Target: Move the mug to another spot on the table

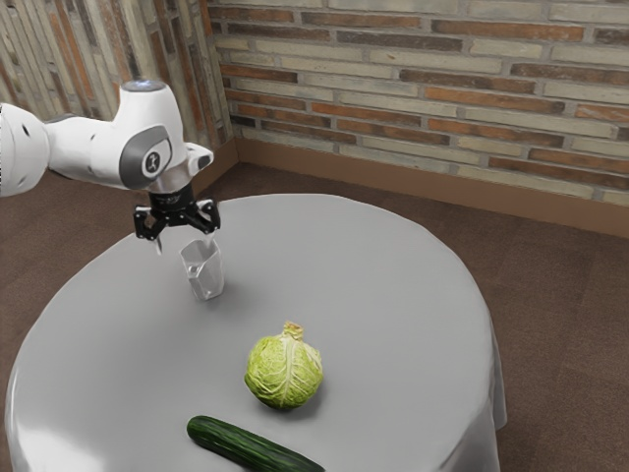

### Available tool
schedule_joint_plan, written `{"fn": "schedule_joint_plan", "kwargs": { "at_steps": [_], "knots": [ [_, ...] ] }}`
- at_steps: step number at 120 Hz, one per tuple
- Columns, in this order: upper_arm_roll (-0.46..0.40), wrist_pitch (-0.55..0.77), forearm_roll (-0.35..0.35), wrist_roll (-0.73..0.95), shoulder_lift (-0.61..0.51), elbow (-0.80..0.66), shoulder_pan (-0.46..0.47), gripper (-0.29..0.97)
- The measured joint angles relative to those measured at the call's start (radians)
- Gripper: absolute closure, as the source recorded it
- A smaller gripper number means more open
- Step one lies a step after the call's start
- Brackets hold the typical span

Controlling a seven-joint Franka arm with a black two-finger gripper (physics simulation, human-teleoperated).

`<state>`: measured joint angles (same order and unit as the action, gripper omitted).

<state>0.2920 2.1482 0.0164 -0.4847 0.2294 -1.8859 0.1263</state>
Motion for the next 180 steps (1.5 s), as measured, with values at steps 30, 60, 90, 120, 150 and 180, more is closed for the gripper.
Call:
{"fn": "schedule_joint_plan", "kwargs": {
  "at_steps": [30,60,90,120,150,180],
  "knots": [
    [0.004,0.142,-0.002,-0.069,0.034,-0.065,0.0,0.02],
    [0.004,0.187,-0.005,-0.084,0.083,-0.082,0.01,0.02],
    [0.004,0.234,-0.006,-0.089,0.122,-0.093,0.003,0.04],
    [0.004,0.281,-0.005,-0.081,0.138,-0.093,0.005,0.12],
    [0.004,0.297,0.001,-0.074,0.142,-0.093,0.01,0.38],
    [0.006,0.3,0.009,-0.075,0.14,-0.093,0.009,0.58]
  ]
}}
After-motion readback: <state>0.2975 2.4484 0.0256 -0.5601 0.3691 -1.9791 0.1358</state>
